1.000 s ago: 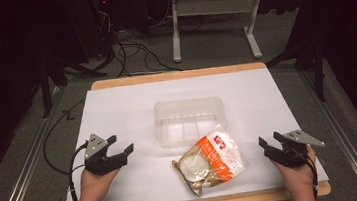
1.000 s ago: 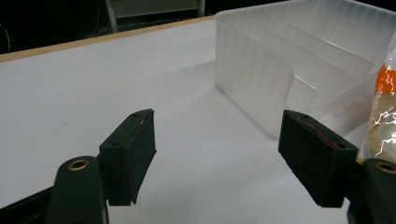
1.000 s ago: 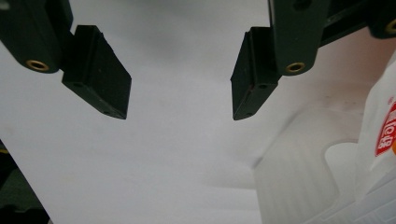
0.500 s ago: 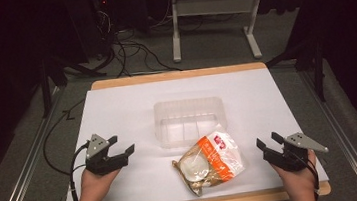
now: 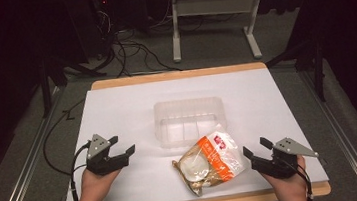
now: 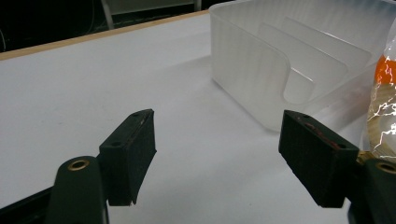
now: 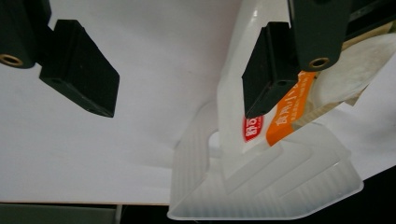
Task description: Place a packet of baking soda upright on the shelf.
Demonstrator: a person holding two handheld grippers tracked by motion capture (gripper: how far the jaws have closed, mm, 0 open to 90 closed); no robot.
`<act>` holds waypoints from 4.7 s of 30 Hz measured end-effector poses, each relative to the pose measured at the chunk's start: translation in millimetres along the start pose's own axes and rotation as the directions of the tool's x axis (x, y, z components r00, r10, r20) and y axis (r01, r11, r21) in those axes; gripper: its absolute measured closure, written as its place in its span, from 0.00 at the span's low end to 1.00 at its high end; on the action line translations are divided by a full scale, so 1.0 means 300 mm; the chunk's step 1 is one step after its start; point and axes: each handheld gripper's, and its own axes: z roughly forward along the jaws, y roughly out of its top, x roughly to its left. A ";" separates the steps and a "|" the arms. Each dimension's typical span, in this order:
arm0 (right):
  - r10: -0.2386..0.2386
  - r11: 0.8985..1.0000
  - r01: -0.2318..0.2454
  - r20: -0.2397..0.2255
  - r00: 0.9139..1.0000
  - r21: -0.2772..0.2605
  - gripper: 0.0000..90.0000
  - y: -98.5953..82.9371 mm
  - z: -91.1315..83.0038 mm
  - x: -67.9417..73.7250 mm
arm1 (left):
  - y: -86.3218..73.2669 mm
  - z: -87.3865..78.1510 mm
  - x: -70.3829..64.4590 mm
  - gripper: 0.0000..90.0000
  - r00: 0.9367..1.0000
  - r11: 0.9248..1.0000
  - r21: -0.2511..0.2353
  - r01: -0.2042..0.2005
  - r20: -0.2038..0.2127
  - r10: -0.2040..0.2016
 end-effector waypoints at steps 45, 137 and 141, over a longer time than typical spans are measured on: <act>0.135 0.979 -0.100 -0.194 0.972 0.180 0.77 -0.048 0.098 0.065 | -0.002 0.014 -0.010 0.31 0.999 0.999 0.037 -0.034 -0.005 0.034; -0.008 0.976 0.017 0.041 0.999 -0.219 0.96 0.168 -0.052 -0.113 | -0.006 0.019 -0.017 0.31 0.998 0.997 0.049 -0.055 -0.005 0.055; 0.010 0.976 -0.003 0.031 0.999 -0.216 0.87 0.141 -0.052 -0.113 | -0.005 0.016 -0.014 0.31 0.998 0.997 0.046 -0.057 -0.001 0.057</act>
